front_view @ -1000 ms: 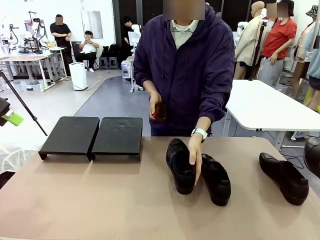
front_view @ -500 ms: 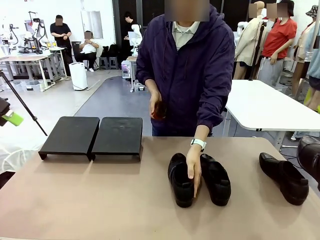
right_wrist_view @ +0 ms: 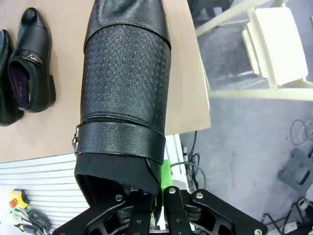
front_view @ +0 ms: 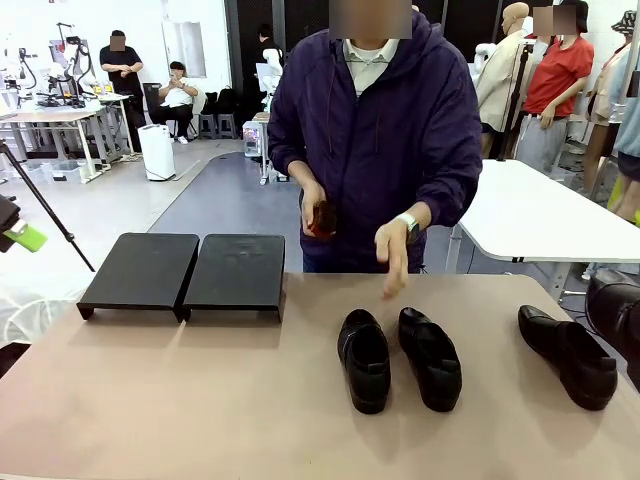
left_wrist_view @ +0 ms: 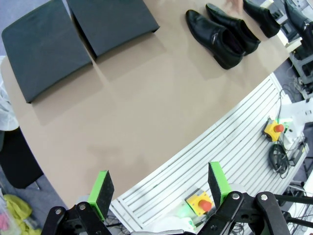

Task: Organize the shoes by placing them on the stand.
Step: Pick up one Shoe and place it in the middle of the table.

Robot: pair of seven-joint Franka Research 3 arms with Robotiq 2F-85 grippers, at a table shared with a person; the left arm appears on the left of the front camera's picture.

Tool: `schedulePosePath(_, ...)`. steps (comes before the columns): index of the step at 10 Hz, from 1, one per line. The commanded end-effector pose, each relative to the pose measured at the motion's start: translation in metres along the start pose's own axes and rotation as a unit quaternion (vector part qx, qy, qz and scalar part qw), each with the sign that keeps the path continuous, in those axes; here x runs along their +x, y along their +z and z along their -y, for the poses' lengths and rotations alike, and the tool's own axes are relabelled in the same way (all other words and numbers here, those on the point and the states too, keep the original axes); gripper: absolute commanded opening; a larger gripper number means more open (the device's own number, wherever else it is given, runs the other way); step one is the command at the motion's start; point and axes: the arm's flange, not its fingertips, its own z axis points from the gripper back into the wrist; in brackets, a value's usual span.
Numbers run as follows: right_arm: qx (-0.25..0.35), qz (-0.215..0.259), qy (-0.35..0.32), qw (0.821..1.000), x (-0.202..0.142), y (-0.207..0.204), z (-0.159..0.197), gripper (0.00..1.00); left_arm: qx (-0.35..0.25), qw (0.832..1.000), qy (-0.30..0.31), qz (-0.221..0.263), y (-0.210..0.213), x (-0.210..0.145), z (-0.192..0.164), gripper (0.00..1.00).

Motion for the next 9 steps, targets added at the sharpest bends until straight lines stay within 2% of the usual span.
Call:
schedulePosePath(1,0.012,0.016,0.009,1.0,0.0,-0.001,-0.013,0.0,-0.003,1.0,-0.006,-0.001,0.002,0.0,-0.001,1.0)
schedulePosePath(3,0.028,0.023,0.024,0.999,-0.006,0.005,-0.045,0.0,-0.003,1.0,-0.006,-0.001,0.002,0.0,-0.001,1.0)
schedulePosePath(4,0.047,0.027,0.045,0.998,-0.011,0.01,-0.073,0.0,-0.003,1.0,-0.006,-0.001,0.002,0.0,-0.001,1.0)
schedulePosePath(6,0.07,0.025,0.14,0.987,-0.022,0.013,-0.158,0.0,-0.003,1.0,-0.006,-0.001,0.002,0.0,-0.001,1.0)
schedulePosePath(9,0.127,0.031,0.125,0.983,-0.043,0.008,-0.31,0.0,-0.003,1.0,-0.006,-0.001,0.002,0.0,-0.001,1.0)
